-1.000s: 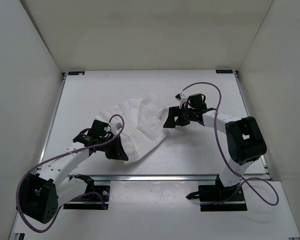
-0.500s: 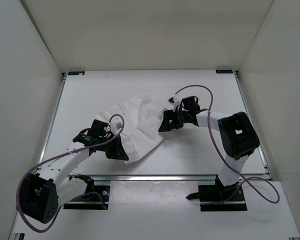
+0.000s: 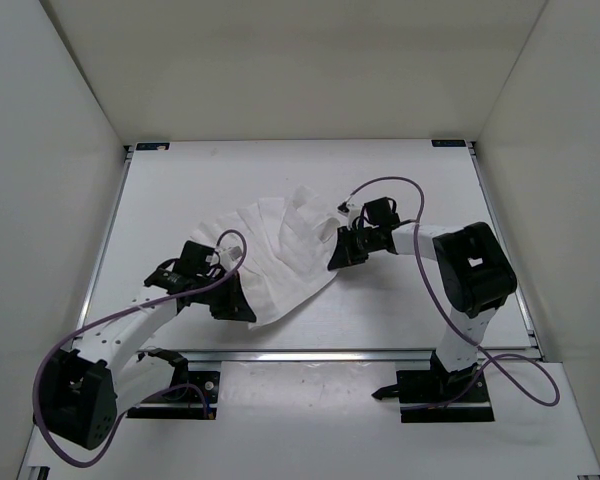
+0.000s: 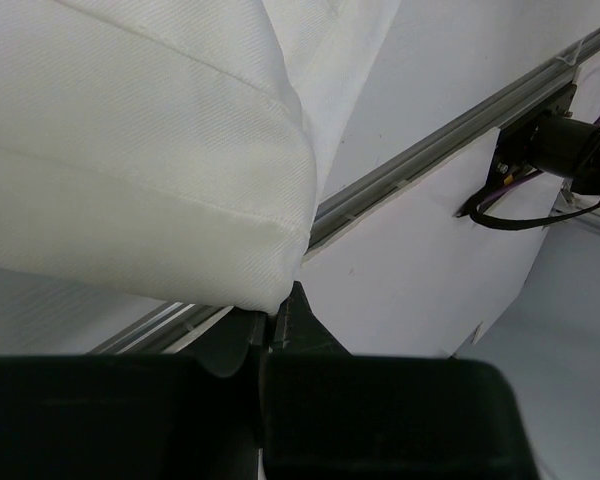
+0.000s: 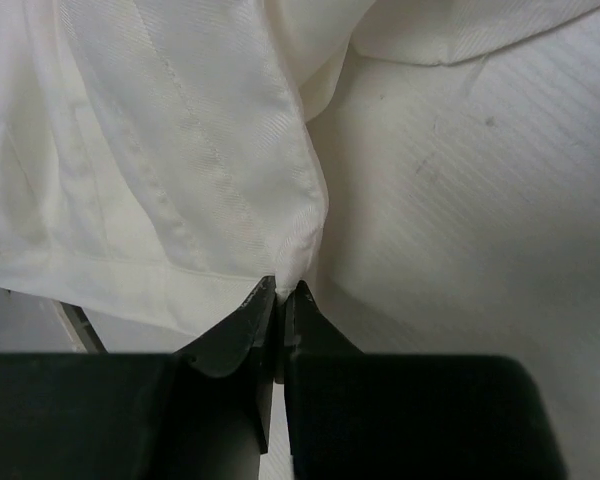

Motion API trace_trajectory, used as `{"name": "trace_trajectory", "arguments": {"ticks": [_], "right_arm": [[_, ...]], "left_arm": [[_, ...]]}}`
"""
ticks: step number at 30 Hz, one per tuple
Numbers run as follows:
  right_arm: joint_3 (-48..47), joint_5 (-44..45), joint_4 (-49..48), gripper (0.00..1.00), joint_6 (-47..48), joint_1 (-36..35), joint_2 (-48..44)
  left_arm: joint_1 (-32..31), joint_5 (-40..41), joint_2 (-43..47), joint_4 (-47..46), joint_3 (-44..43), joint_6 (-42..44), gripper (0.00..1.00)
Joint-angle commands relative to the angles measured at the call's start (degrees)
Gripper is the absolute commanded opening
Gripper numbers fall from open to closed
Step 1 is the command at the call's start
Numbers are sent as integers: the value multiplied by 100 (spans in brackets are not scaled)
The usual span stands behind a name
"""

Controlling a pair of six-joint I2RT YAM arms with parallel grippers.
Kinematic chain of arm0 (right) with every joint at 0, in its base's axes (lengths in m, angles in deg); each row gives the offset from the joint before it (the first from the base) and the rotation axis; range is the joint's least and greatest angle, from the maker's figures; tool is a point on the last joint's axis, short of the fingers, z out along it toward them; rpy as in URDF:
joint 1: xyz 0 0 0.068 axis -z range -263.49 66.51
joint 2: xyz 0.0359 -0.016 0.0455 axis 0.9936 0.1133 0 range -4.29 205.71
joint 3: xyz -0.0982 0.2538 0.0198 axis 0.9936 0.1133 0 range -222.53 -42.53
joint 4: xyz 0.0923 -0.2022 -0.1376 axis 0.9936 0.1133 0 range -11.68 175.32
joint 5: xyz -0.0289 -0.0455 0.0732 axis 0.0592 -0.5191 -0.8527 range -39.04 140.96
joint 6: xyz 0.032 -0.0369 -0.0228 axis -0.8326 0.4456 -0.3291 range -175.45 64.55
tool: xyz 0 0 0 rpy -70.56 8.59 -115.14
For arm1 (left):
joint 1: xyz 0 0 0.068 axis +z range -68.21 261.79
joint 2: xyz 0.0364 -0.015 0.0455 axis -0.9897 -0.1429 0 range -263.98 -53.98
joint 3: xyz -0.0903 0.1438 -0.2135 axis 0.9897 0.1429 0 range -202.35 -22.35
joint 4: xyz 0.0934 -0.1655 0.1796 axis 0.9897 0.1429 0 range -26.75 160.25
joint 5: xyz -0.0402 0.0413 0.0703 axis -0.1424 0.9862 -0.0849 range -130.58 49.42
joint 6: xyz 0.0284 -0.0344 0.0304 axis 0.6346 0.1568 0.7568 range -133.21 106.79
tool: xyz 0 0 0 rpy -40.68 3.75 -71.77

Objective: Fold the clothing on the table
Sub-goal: Flatten the skirt out

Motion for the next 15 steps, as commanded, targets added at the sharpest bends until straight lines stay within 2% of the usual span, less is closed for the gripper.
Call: {"name": "trace_trajectory", "arguments": {"ticks": [1,4,9,10,13,15], "right_arm": [[73,-152,48,0,-53,65,-51],[55,-127,48,0,-133,65,-200],[-488,391,776,1,-186,214,-807],[-594,453,986,0,-186,310,-1016],[-1373,778,1487,0,-72,608,-1194],[-2487,1059,1927,0,139,732,-1018]], "left_arm": [[91,-18,200,-106,41,-1,0],[214,271,305,-124,32,-115,0],[372,1710,674,-501,-327,-589,0],[503,1905,718,-833,-389,-625,0],[775,2013,438,-1764,-617,-661,0],[838,1742,-376,-2171,-1159,-451,0]]}}
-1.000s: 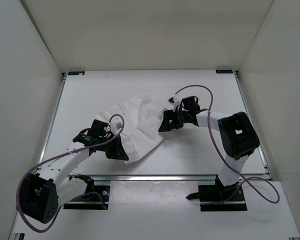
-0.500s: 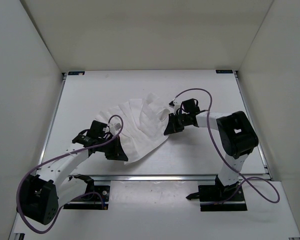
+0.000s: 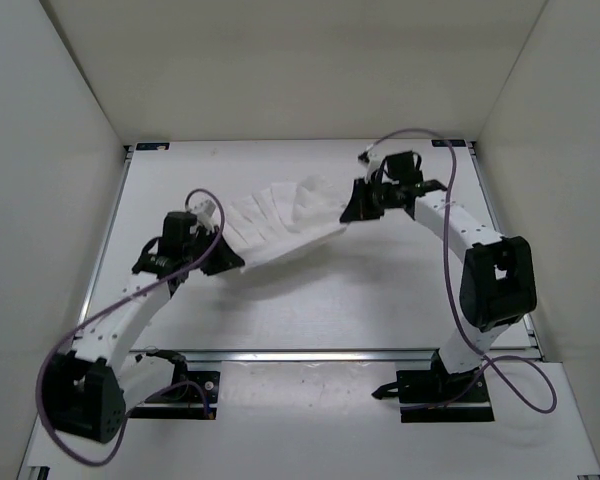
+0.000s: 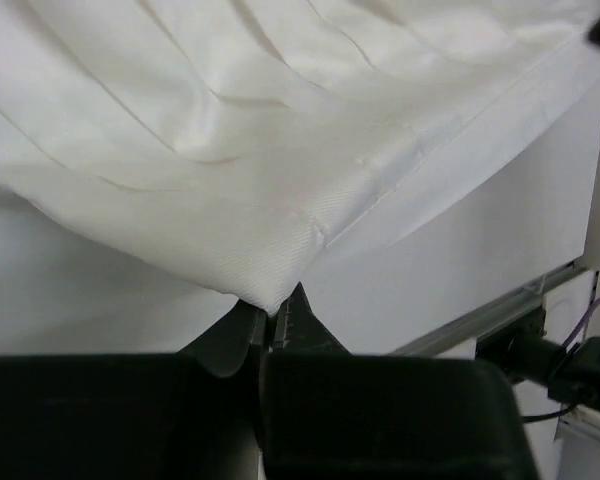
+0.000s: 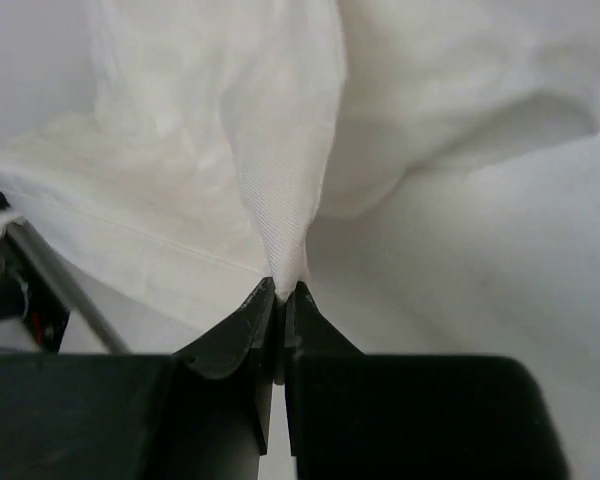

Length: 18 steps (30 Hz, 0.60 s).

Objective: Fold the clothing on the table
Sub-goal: Flatten the skirt out

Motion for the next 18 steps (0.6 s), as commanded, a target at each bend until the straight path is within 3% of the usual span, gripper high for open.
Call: {"name": "trace_trajectory", "arguments": {"ticks": [1,2,3,5,7,9,11,13,17,18], "right_arm": [[-1641,778,653,0,327,261,4],[-2603,866,1065,0,467,313,285],[-3700,1067,1287,0,538,270,618],[-5004,1332,1658,0,478,313,893],[-5432,1210,1412,0,257,480,728],[-5672,1803,1553,0,563,445,413],[-4708,1737,1309,0,609,646,-96],[-3035,1764,1027,0,670,831,-807],[200,1737,350,0,346,727,-2196],[505,1729,183,0,276,666,-2339]], "left_arm": [[109,293,-1134,-1216,-1335,221,0],[47,320,-1417,-1052,-1724,500,0],[-23,477,-1977,-894,-2711,816,0],[-216,758,-2666,-210,-4741,1170,0],[-182,890,-3150,47,-5852,1242,0],[-129,1187,-3108,162,-6420,1277,0],[-208,1680,-2793,-21,-5985,1469,0],[-278,1743,-2136,-363,-5089,1636,0],[-419,1507,-1054,-444,-2886,1391,0],[-567,1515,-912,-427,-2288,1356,0]]}}
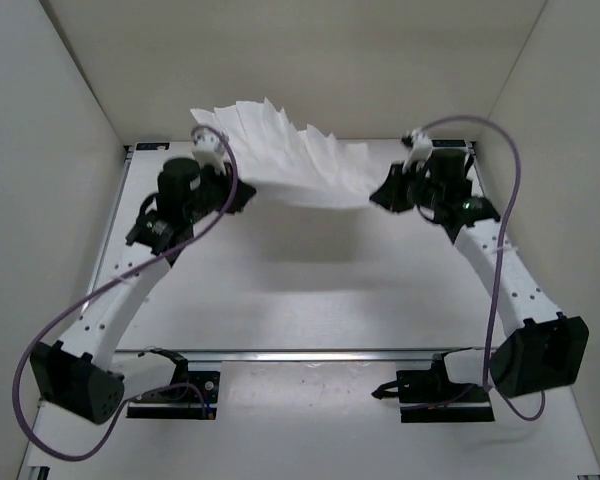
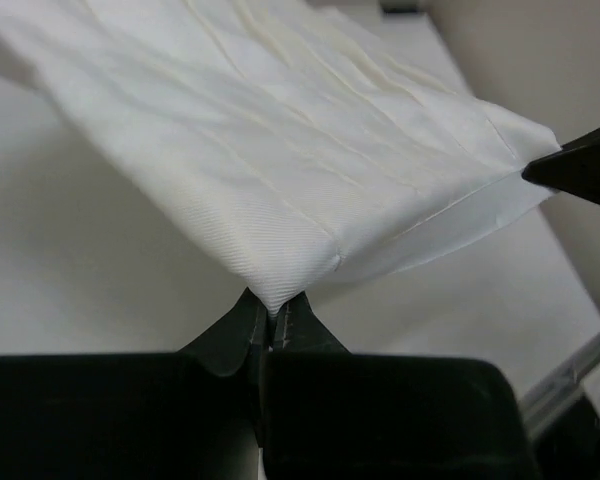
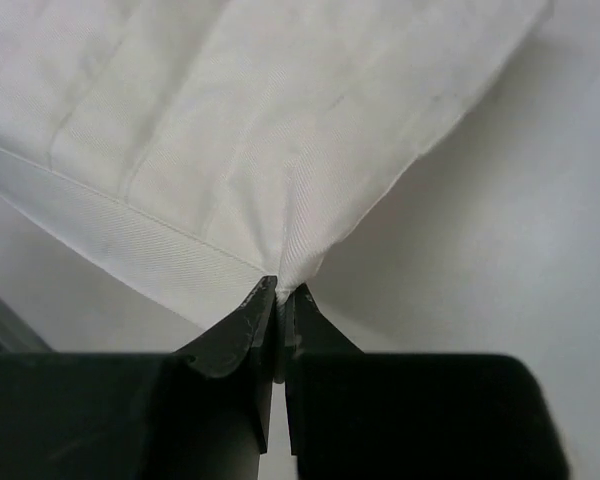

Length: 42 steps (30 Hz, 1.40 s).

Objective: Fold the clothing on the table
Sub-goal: Flatten the skirt out, then fold the skirt

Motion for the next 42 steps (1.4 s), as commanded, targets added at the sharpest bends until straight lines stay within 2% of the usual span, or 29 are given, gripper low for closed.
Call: {"name": "trace_trajectory", "arguments": {"ticks": [1,3,7,9,12,17,21,23,26,29,32,36,37,38,40,41,42], "right_arm": [[1836,720,-59,0,-79,32,-627],[2552,713,29,0,-176,-13,-981],[3545,458,432,0,-457,22,-1675],[3749,537,512,0,-545,-92,-1975],[3811,301,802,0,-773,22,-2317],[4013,142,680,0,-950,56,-2451],[3847,106,610,0,-879,92,-2205],[3688,45,399,0,-853,49,-2029],[3206,63,135,0,-748,-13,-1450],[2250,45,-41,0,-511,4,-650],[1275,141,-41,0,-318,-57,194],[402,203,-67,0,-150,-31,1266],[175,177,-50,0,-89,4,1546],[-63,124,-85,0,-71,91,1845],[-484,63,20,12,-27,118,2319],[-783,97,73,35,43,119,2566],[-1021,176,82,50,113,119,2655]], "left_arm": [[-2,491,572,404,1478,-36,0],[-169,306,1021,579,2496,-326,0],[-345,121,1935,773,3808,-1099,0],[-285,147,2610,1001,4029,-1329,0],[-65,-37,3026,1546,4057,-1347,0],[-73,-178,3141,1794,3942,-1373,0],[-99,-354,2712,1513,3899,-1426,0],[-65,-135,2475,1495,3794,-1400,0],[320,-160,2132,1372,3592,-1338,0],[629,-266,1545,1345,3171,-1347,0],[586,-91,911,1556,2564,-1390,0],[1041,-484,207,1136,2325,-1768,0],[1112,-555,-90,1004,2247,-1925,2],[1165,-600,-389,854,2176,-2014,11],[1105,-311,-769,801,1808,-2024,35],[1043,-49,-883,809,1746,-2015,64],[1008,101,-980,731,1658,-2032,82]]}}
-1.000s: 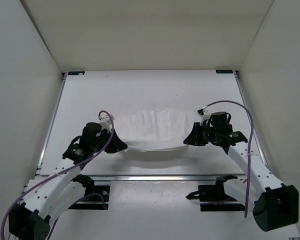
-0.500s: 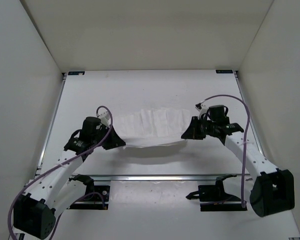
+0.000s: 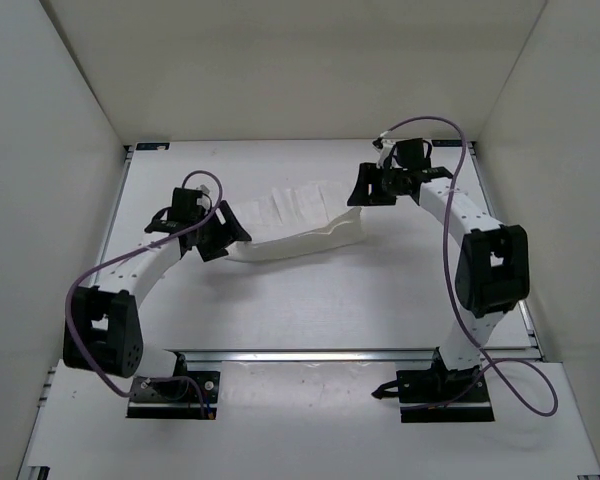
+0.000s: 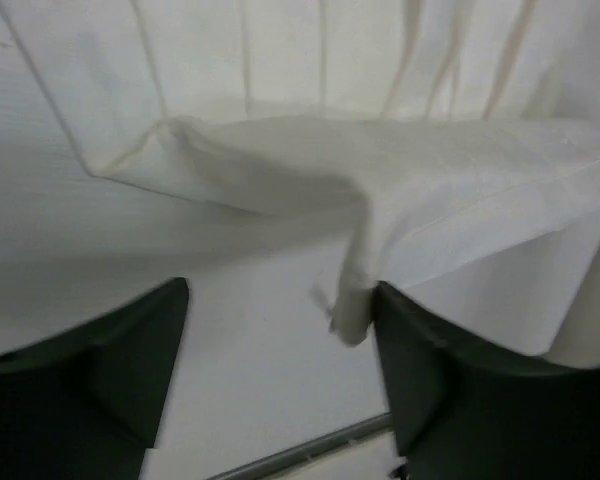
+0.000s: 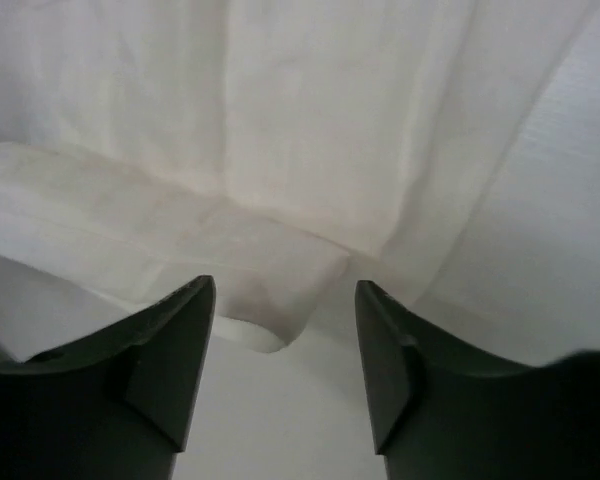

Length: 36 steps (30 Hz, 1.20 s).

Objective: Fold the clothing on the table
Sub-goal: Fold the skirt

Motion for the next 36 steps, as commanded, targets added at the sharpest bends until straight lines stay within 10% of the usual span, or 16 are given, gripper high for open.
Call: {"name": "trace_trajectory", "arguments": {"ticks": [1,4,15,20,24,27,33,36], "right_arm": [[-732,520,-67,58,466,217,474],[-1066,573,-206,99,448,252,503],[-102,124,-585,98,466,428,160],[550,81,-839,90,510,454,-60],[402,19,-963,90,475,542,220],[77,115,-946,89,553,498,519],[-881,142,-832,78,712,384,1318],[-1443,72,-683,83,756,358,1758]], "left_arm": [[116,733,-85,-202,-308,-126,91],[475,461,266,-1158,7,-328,99],[-59,452,645,-1487,377,339,89],[-112,530,680,-1488,694,418,36],[-296,969,628,-1216,492,646,36],[-350,1295,434,-1075,220,779,0],[-95,952,-154,-1251,-201,954,9],[-86,864,-453,-1259,-518,1166,45]]}}
